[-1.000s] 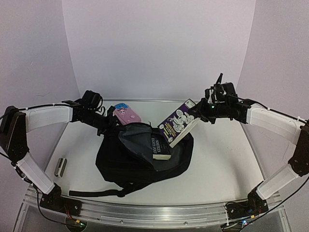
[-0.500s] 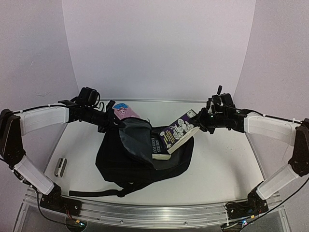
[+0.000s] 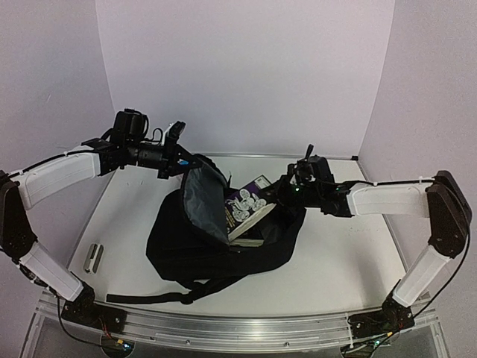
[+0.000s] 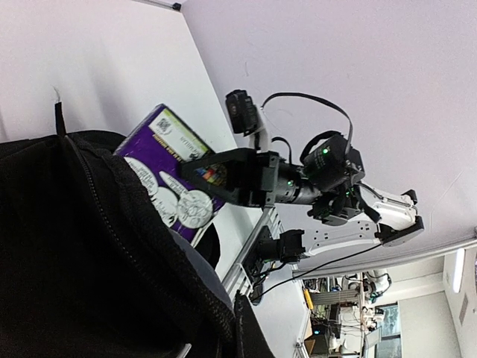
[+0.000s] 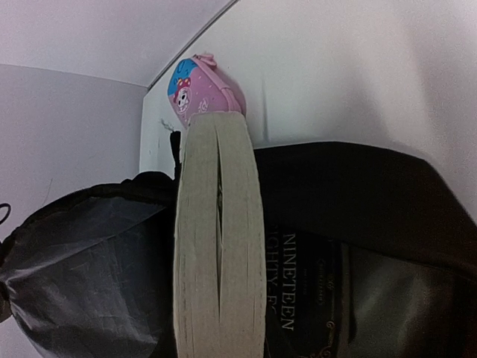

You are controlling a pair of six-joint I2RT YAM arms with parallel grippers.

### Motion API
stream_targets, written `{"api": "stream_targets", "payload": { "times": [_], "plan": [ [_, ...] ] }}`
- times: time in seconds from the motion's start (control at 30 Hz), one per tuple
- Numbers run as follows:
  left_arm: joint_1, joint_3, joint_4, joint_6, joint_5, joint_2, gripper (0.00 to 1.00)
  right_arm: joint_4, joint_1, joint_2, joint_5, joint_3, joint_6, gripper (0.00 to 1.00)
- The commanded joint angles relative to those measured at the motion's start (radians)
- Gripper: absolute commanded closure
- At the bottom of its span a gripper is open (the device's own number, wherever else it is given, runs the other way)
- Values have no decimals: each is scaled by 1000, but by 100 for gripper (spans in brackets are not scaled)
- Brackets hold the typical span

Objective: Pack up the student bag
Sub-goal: Place the book in the student bag.

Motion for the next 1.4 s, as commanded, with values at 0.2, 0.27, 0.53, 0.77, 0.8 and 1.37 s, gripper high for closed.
{"api": "stream_targets", "payload": {
  "times": [0.2,0.27,0.53,0.77,0.8,1.37],
  "plan": [
    [-35,116,148,18,73,34,100,477,135,209,12,84,155,99],
    [-39,124,149,19,72,42,100,478,167,247,22,106,152,96],
    [-40,108,163,13,65,50,100,468,205,324,30,117,155,79],
    [-25,27,74,42,-46,-15,100,250,206,224,156,121,11,44],
    [-20,7,53,45,-69,-27,100,192,206,195,198,124,-19,38],
    [51,-142,-160,77,-252,-28,26,-294,115,-150,645,139,-265,2]
  ]
}}
